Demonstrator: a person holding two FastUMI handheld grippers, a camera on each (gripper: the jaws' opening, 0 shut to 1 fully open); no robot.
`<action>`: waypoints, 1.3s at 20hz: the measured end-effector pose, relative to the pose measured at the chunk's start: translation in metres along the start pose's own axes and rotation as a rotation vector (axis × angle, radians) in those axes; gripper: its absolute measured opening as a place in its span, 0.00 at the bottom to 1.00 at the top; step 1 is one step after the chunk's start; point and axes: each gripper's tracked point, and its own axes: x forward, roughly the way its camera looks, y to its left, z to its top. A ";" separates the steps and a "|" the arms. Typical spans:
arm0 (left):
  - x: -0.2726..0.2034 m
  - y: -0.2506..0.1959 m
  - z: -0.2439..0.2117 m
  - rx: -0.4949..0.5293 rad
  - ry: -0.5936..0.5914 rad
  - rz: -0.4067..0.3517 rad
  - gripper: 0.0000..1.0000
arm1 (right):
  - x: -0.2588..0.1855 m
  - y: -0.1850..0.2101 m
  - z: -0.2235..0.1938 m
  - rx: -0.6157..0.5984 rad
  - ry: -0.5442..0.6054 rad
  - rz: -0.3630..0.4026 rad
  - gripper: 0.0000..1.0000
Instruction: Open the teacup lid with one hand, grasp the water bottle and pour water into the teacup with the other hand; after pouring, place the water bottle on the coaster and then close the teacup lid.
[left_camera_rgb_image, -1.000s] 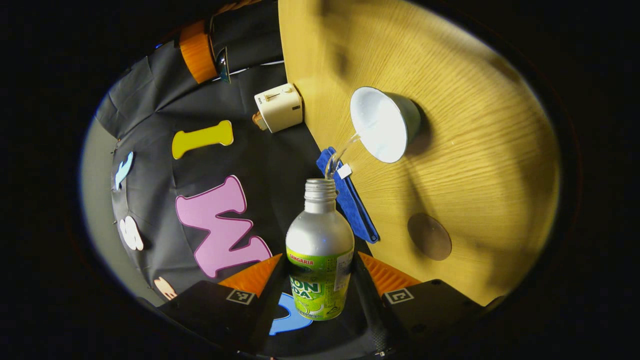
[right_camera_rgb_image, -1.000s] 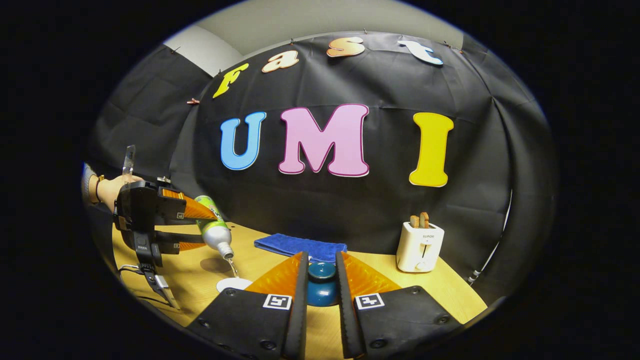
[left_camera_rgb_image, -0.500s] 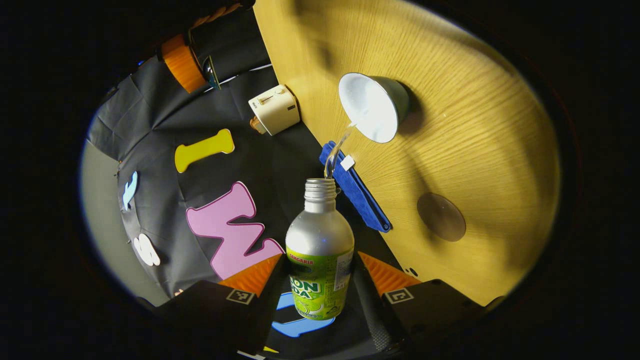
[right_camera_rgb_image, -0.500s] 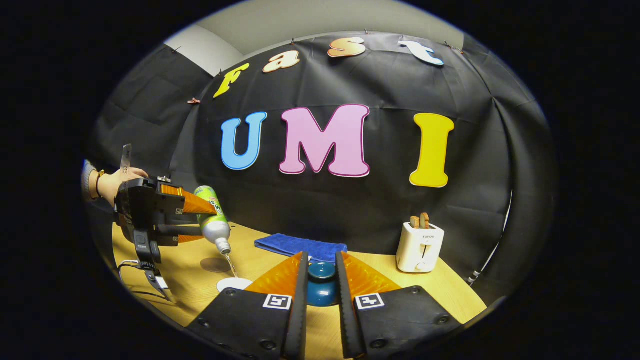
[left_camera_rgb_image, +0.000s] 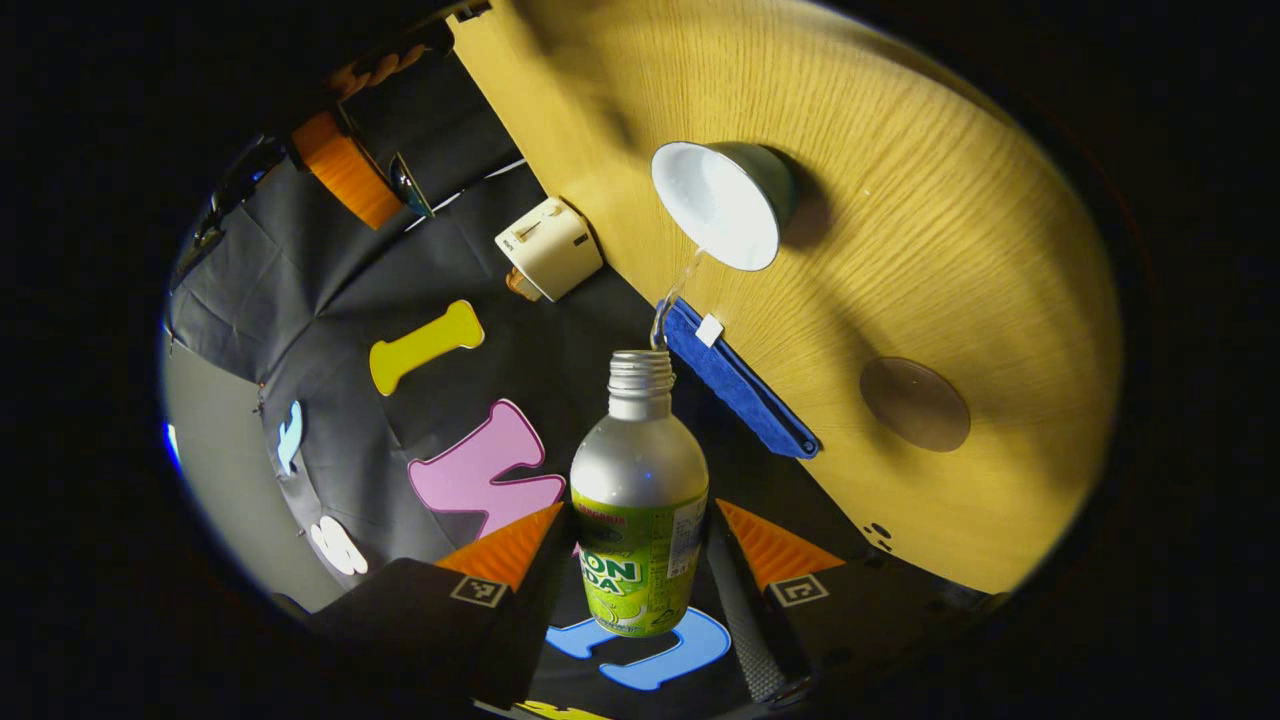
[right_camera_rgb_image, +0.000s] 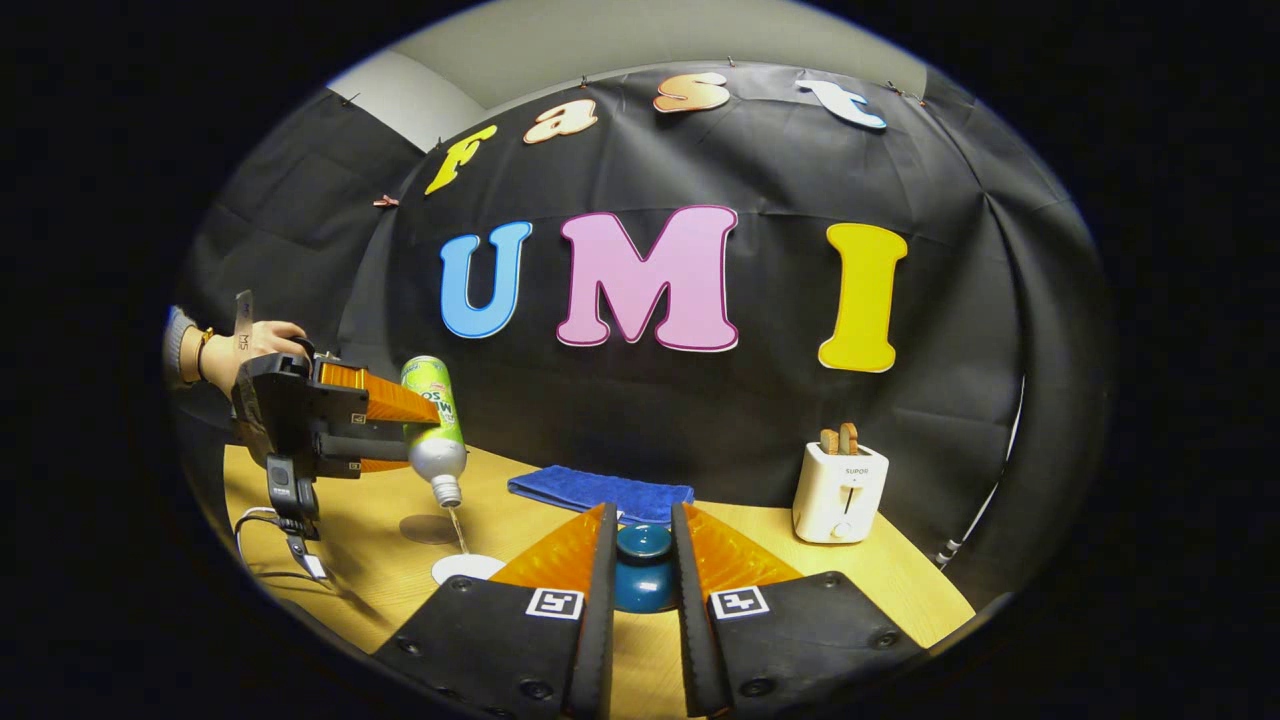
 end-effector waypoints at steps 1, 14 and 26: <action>0.000 0.003 0.000 0.020 -0.003 0.010 0.80 | 0.000 0.000 0.001 0.000 -0.002 -0.001 0.27; 0.007 0.028 0.015 0.154 -0.036 0.018 0.80 | -0.003 0.001 0.005 -0.005 -0.012 0.005 0.27; -0.001 -0.030 0.034 -0.535 0.012 -0.105 0.79 | -0.005 -0.005 0.009 -0.003 -0.018 -0.005 0.32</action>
